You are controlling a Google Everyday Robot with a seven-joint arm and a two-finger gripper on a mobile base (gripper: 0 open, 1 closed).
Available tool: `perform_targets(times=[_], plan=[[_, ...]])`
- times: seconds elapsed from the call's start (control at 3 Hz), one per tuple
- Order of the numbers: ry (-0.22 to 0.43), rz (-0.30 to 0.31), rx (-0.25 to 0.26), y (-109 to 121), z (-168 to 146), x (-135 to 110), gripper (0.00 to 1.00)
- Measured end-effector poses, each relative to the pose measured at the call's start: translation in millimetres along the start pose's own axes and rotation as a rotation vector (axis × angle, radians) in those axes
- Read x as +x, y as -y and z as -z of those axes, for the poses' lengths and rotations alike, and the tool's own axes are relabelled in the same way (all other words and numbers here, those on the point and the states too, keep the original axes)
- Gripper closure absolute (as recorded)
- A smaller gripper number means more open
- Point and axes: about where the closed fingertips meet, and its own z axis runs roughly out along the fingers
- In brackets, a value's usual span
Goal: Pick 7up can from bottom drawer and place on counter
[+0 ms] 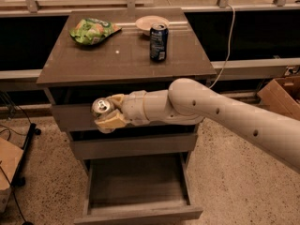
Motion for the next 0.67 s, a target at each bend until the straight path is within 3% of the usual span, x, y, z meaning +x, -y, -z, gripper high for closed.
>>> perform_targets(times=[0.33, 0.67], plan=[[0.056, 0.029, -0.036, 15.8, 22.4, -43.3, 1.00], [0.040, 0.074, -0.032, 32.5, 37.8, -84.5, 1.00]])
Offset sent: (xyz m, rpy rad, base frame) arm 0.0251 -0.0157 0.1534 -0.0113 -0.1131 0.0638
